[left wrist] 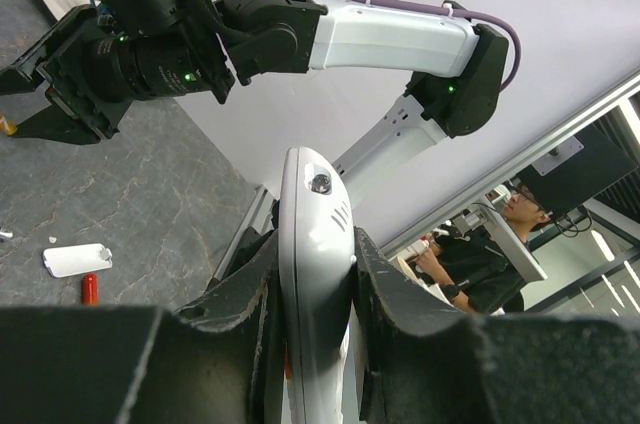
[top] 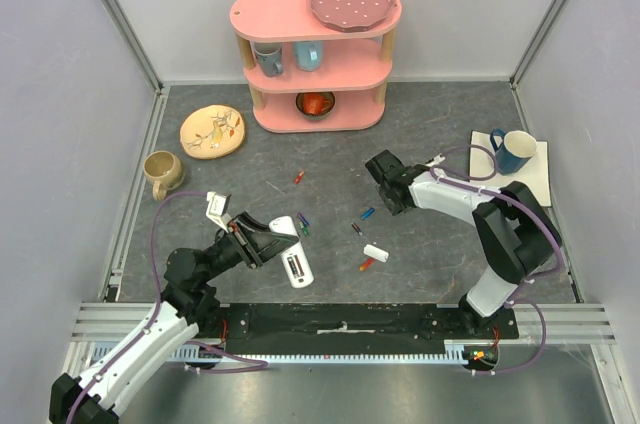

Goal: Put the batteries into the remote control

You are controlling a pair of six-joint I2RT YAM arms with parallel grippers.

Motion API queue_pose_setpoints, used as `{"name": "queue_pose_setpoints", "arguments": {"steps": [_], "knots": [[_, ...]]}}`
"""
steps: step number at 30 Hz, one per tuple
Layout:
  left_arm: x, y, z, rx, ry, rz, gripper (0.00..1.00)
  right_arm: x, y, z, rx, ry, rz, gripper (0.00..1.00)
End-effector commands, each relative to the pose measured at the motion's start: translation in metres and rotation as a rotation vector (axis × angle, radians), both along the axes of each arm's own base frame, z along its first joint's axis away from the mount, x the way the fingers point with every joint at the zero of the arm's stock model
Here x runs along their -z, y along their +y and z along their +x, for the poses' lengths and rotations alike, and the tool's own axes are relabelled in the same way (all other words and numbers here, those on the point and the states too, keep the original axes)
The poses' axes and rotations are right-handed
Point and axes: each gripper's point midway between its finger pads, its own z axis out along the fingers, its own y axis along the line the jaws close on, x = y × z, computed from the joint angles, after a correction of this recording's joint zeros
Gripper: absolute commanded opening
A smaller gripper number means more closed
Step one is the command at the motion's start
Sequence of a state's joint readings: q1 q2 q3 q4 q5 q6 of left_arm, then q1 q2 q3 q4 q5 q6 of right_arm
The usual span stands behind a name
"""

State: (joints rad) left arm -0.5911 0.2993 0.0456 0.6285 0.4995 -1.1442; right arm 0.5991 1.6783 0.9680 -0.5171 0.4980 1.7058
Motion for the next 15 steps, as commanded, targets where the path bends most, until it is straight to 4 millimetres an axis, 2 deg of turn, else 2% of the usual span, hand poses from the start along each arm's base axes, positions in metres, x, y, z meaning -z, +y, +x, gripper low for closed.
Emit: {"name": "queue_pose_setpoints", "arguments": {"steps": [1, 3, 5, 7, 15], "knots": [[0.055, 0.000, 0.003, -0.010, 0.098, 0.049, 0.02, -0.016, -0.014, 0.012, 0.114, -0.088, -0.018, 0.00], [0.056, 0.000, 0.005, -0.016, 0.104, 0.051, 0.02, -0.011, -0.016, 0.008, 0.111, -0.057, -0.033, 0.02], [0.057, 0.000, 0.005, -0.017, 0.105, 0.051, 0.02, -0.003, -0.016, 0.003, 0.106, -0.027, -0.034, 0.14], [0.058, 0.000, 0.005, -0.017, 0.112, 0.056, 0.02, 0.001, -0.018, 0.001, 0.108, -0.016, -0.038, 0.20], [0.062, 0.000, 0.005, -0.015, 0.122, 0.060, 0.02, 0.005, -0.018, -0.001, 0.063, 0.016, -0.054, 0.42]]}}
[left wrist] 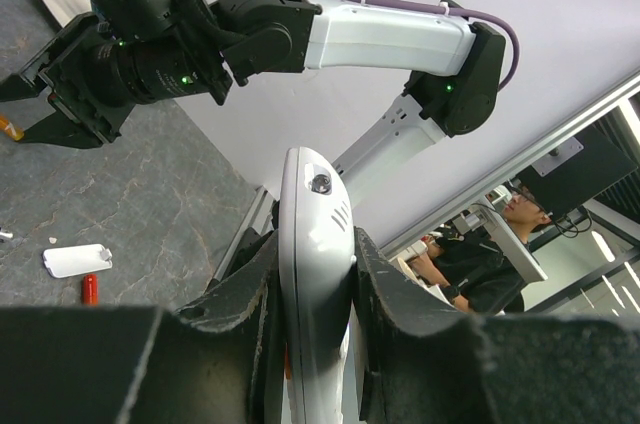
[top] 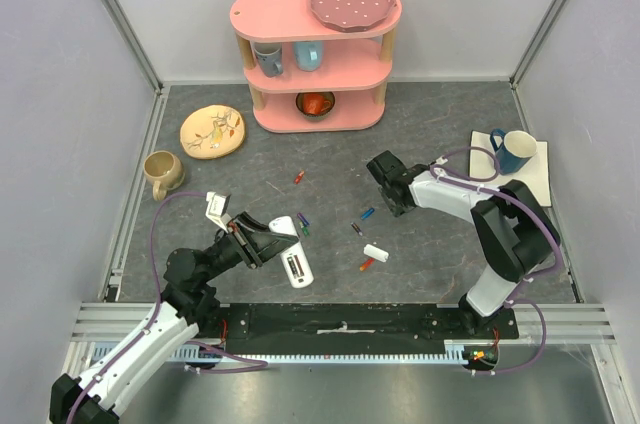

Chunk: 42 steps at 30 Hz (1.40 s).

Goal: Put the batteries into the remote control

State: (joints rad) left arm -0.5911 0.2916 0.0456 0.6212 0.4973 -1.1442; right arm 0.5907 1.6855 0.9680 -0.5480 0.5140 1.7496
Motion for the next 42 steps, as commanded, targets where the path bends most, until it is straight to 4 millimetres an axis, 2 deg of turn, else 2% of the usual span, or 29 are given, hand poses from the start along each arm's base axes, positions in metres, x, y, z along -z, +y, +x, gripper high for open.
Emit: {"name": "queue_pose_setpoints", "arguments": {"steps": [1, 7, 10, 14, 17, 18, 19, 20, 23, 24, 25, 28, 29, 30, 32, 35, 37, 42], "knots": [[0.062, -0.001, 0.005, -0.011, 0.120, 0.062, 0.02, 0.002, -0.009, 0.002, 0.008, 0.010, -0.042, 0.45], [0.062, -0.001, 0.002, 0.000, 0.113, 0.062, 0.02, 0.009, -0.004, -0.002, -0.033, 0.051, -0.034, 0.63], [0.062, -0.001, 0.002, 0.001, 0.113, 0.057, 0.02, 0.010, -0.003, -0.003, -0.044, 0.060, -0.035, 0.69], [0.062, -0.001, 0.001, 0.003, 0.113, 0.057, 0.02, 0.004, -0.003, -0.002, -0.068, 0.055, -0.048, 0.72], [0.062, -0.001, 0.001, 0.003, 0.113, 0.057, 0.02, -0.019, 0.000, 0.009, -0.136, 0.011, -0.069, 0.73], [0.062, -0.001, 0.002, 0.002, 0.111, 0.058, 0.02, -0.039, 0.002, 0.016, -0.189, -0.021, -0.088, 0.73], [0.062, -0.001, 0.002, 0.002, 0.110, 0.059, 0.02, -0.048, -0.003, 0.015, -0.212, -0.025, -0.126, 0.73], [0.061, -0.001, 0.002, 0.000, 0.110, 0.060, 0.02, -0.066, -0.005, 0.019, -0.238, -0.063, -0.142, 0.73], [0.062, -0.001, 0.003, -0.003, 0.115, 0.062, 0.02, -0.103, -0.014, 0.030, -0.442, -0.120, -0.317, 0.74], [0.061, -0.001, 0.003, -0.005, 0.112, 0.061, 0.02, -0.108, -0.015, 0.033, -0.512, -0.127, -0.371, 0.73], [0.061, -0.001, 0.003, -0.005, 0.115, 0.063, 0.02, -0.115, -0.017, 0.040, -0.698, -0.119, -0.517, 0.72], [0.063, -0.001, 0.005, -0.012, 0.113, 0.069, 0.02, -0.102, 0.000, 0.044, -1.090, -0.079, -0.640, 0.69], [0.065, -0.001, 0.005, -0.015, 0.117, 0.072, 0.02, -0.083, 0.013, 0.039, -1.206, -0.046, -0.597, 0.70], [0.067, -0.001, 0.007, -0.021, 0.122, 0.073, 0.02, -0.080, 0.019, 0.041, -1.275, -0.032, -0.591, 0.69], [0.067, -0.001, 0.008, -0.025, 0.124, 0.077, 0.02, -0.053, 0.028, 0.032, -1.428, 0.058, -0.560, 0.64], [0.067, -0.002, 0.007, -0.019, 0.120, 0.090, 0.02, -0.030, 0.031, 0.025, -1.513, 0.107, -0.537, 0.58], [0.067, -0.003, 0.007, -0.013, 0.121, 0.100, 0.02, -0.022, 0.033, 0.023, -1.529, 0.117, -0.522, 0.54], [0.070, -0.004, 0.009, -0.019, 0.127, 0.107, 0.02, -0.020, 0.036, 0.027, -1.518, 0.092, -0.523, 0.49]]}}
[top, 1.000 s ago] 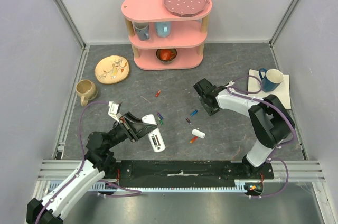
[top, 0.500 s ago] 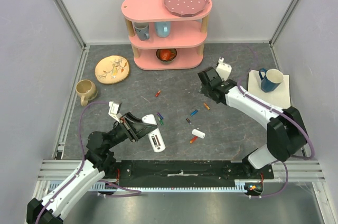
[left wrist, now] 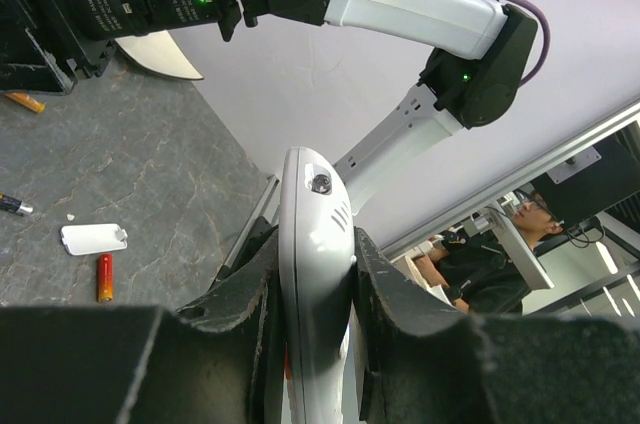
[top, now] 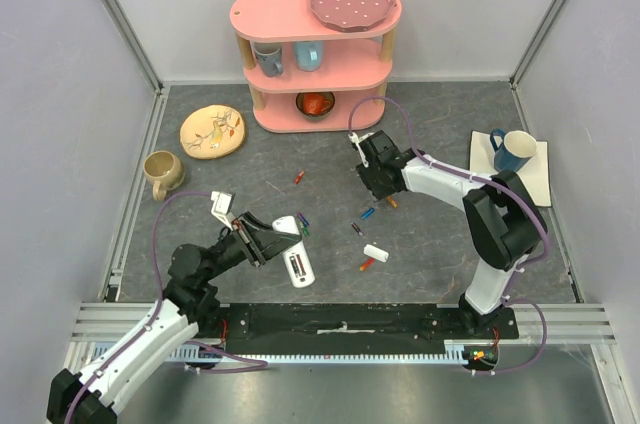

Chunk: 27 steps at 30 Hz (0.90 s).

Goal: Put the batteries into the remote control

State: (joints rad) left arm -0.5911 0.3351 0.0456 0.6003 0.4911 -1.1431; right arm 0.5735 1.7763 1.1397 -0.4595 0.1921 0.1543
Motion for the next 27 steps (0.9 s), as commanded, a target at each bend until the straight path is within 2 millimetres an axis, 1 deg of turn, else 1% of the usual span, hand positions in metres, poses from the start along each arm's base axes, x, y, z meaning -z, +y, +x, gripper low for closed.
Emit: {"name": "queue_pose_setpoints", "arguments": {"steps": [1, 3, 7, 9, 12, 17, 21, 27], "knots": [[0.056, 0.000, 0.003, -0.012, 0.071, 0.071, 0.02, -0.008, 0.009, 0.009, -0.068, -0.040, 0.031, 0.49], [0.057, -0.001, 0.003, -0.011, 0.073, 0.074, 0.02, -0.003, 0.009, 0.009, -0.070, -0.033, 0.028, 0.48], [0.058, -0.001, 0.003, -0.011, 0.074, 0.075, 0.02, 0.004, 0.000, 0.010, -0.039, -0.033, -0.015, 0.45], [0.060, 0.000, 0.003, -0.014, 0.078, 0.077, 0.02, 0.008, -0.004, 0.008, -0.028, -0.024, -0.007, 0.44], [0.063, 0.000, 0.003, -0.018, 0.084, 0.078, 0.02, 0.010, -0.008, 0.008, -0.016, -0.014, 0.007, 0.43], [0.062, 0.000, 0.003, -0.016, 0.080, 0.079, 0.02, 0.009, -0.008, 0.009, -0.013, -0.012, 0.032, 0.44], [0.064, 0.000, 0.004, -0.017, 0.085, 0.082, 0.02, 0.018, -0.009, 0.005, -0.017, 0.014, 0.033, 0.44], [0.064, 0.000, 0.004, -0.017, 0.085, 0.084, 0.02, 0.027, -0.015, -0.005, -0.002, 0.041, 0.033, 0.40]]}}
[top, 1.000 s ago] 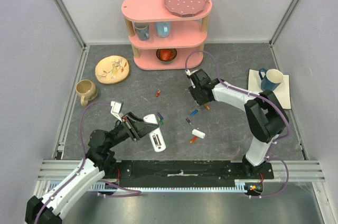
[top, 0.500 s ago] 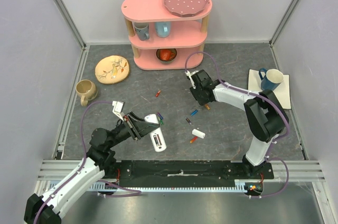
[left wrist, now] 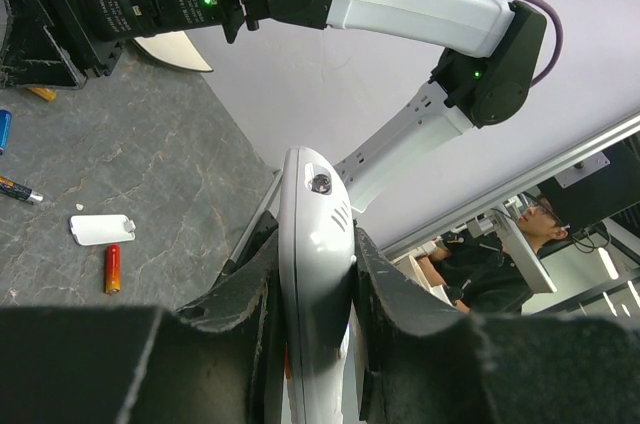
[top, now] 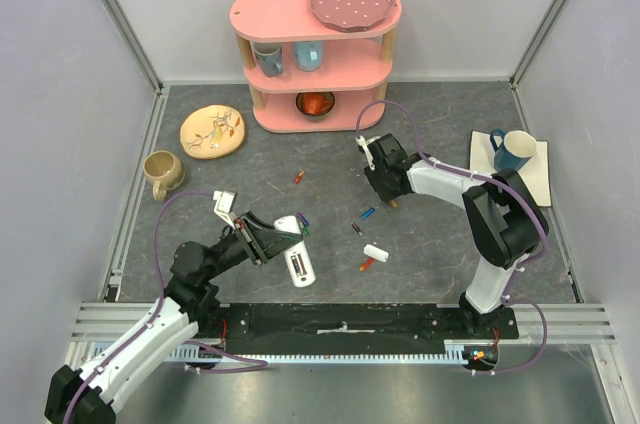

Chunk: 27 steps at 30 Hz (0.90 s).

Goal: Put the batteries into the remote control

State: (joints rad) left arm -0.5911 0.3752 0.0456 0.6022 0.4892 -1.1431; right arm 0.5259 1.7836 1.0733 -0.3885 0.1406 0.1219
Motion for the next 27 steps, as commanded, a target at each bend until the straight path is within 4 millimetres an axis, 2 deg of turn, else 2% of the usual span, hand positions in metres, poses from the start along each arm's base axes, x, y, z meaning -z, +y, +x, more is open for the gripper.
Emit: {"name": "queue_pose_setpoints", "arguments": {"steps": [1, 11, 13, 16, 18, 22, 27], "knots": [[0.056, 0.002, 0.000, -0.015, 0.053, 0.062, 0.02, 0.009, -0.003, -0.006, 0.002, 0.020, 0.015, 0.39], [0.057, 0.002, -0.001, -0.010, 0.053, 0.061, 0.02, 0.015, -0.009, -0.014, 0.041, 0.049, 0.031, 0.24], [0.057, 0.002, 0.000, -0.015, 0.052, 0.059, 0.02, 0.017, -0.011, -0.017, 0.048, 0.056, 0.033, 0.28], [0.057, 0.002, 0.000, -0.015, 0.053, 0.060, 0.02, 0.014, -0.012, -0.017, 0.061, 0.048, 0.034, 0.45], [0.056, 0.001, 0.000, -0.012, 0.050, 0.059, 0.02, 0.010, -0.012, -0.016, 0.062, 0.041, 0.037, 0.48], [0.057, 0.002, 0.001, -0.015, 0.054, 0.061, 0.02, 0.005, -0.010, -0.019, 0.050, 0.047, 0.046, 0.48], [0.057, 0.001, 0.000, -0.012, 0.053, 0.061, 0.02, 0.010, -0.010, -0.024, 0.040, 0.075, 0.048, 0.40]]}}
